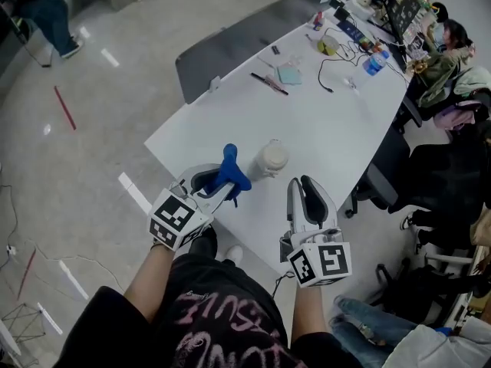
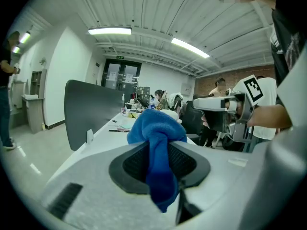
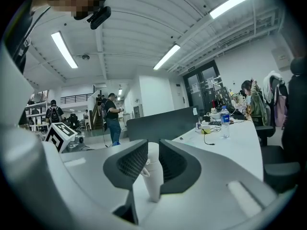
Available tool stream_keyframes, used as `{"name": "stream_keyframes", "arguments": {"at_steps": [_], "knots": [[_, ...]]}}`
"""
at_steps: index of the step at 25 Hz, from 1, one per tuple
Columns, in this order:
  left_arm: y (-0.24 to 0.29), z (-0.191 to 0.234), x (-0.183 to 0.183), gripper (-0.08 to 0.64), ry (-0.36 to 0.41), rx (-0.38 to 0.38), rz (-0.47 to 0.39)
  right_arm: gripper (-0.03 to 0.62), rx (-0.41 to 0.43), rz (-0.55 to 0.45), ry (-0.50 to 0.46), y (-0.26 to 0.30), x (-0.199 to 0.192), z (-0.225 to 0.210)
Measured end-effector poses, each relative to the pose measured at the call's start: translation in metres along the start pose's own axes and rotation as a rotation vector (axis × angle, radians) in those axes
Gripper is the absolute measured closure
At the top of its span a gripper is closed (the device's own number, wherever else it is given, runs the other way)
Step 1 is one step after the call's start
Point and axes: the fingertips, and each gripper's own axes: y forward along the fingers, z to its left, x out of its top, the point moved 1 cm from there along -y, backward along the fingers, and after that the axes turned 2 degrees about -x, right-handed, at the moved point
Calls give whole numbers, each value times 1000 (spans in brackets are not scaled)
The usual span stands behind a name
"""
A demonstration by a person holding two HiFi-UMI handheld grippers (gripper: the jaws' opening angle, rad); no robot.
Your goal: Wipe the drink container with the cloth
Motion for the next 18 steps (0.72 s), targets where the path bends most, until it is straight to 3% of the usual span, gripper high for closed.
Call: {"name": "stream_keyframes", "arguments": {"at_steps": [9,18], "knots": [[-17,-28,26,460,37,44,-67,597,-17,-5,-25,-30,3,-1],[-38,-66,60,460,79,95,-151,597,2,-25,-49,-72,11,0]]}}
